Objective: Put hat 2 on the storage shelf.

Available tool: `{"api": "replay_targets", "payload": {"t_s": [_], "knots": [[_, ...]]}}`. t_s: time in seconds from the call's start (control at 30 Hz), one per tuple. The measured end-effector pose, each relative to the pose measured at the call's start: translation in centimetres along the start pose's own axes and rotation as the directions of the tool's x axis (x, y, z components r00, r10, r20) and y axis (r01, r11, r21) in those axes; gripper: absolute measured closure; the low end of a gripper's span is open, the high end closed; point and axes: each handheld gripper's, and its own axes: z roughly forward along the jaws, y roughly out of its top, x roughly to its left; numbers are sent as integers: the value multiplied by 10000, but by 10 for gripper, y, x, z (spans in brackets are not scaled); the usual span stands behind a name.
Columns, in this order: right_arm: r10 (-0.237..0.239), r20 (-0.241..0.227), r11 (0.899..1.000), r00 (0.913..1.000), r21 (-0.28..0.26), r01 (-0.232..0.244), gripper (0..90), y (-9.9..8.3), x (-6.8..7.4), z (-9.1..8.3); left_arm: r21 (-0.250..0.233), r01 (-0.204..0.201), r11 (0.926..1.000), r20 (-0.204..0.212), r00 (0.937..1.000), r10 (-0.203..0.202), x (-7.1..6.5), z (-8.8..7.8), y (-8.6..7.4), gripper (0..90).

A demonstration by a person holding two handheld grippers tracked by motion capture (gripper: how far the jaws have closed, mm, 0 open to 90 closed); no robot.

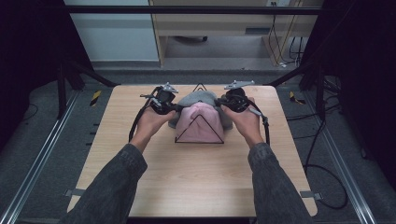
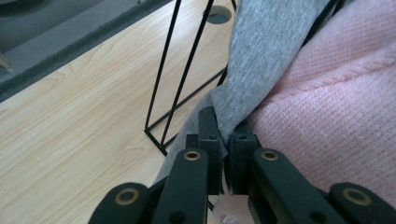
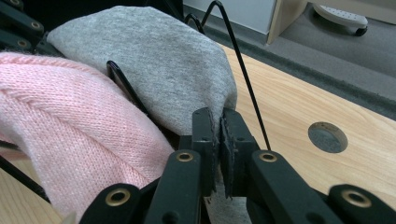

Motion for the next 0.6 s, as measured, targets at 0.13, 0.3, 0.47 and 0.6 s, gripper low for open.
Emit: {"api": "replay_targets", "payload": {"t_s": [0.13,0.3,0.47,0.6], "knots": [[54,-15,10000,10000,-6,-54,848,0,0,1,-31,85,10000,-57,9999,-85,1,0,-2,869],[-20,138,10000,9999,33,19,711,0,2,0,-162,109,9998,-182,9998,-111,1,-3,-6,812],[-115,557,9999,9984,-9,115,555,1,1,-11,-517,11,9987,-634,9980,-44,-1,-13,-9,622],[-33,1112,9989,9938,-454,84,393,3,-1,-42,-753,-91,9971,-1352,9908,-11,-3,-32,-13,503]]}}
